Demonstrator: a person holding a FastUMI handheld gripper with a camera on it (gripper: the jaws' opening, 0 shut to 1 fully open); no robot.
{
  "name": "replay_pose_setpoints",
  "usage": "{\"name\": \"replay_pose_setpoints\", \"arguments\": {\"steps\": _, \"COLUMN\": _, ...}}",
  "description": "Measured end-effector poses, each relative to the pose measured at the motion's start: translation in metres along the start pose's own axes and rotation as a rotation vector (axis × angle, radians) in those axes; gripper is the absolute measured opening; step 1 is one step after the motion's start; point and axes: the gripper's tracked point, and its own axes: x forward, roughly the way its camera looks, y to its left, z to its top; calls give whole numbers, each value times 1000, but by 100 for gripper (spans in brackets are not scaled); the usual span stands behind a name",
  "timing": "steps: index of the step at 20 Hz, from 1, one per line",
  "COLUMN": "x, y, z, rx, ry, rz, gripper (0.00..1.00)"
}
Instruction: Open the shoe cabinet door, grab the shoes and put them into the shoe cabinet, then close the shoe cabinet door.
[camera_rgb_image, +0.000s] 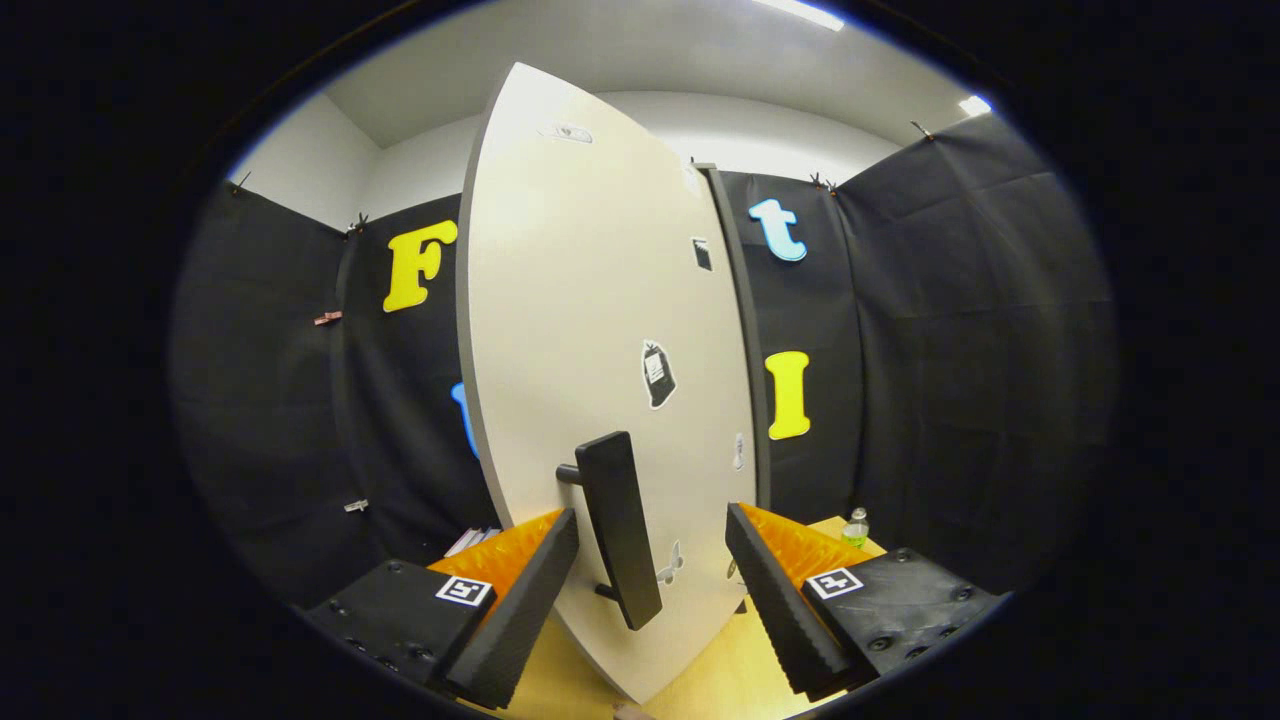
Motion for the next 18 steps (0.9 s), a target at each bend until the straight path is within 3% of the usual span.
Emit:
{"name": "replay_pose_setpoints", "arguments": {"steps": 10, "x": 0, "y": 41, "z": -13, "rx": -41, "ry": 21, "rz": 45, "gripper": 98}}
{"name": "replay_pose_setpoints", "arguments": {"steps": 18, "x": -19, "y": 4, "z": -12, "rx": -17, "ry": 33, "rz": -45, "gripper": 98}}
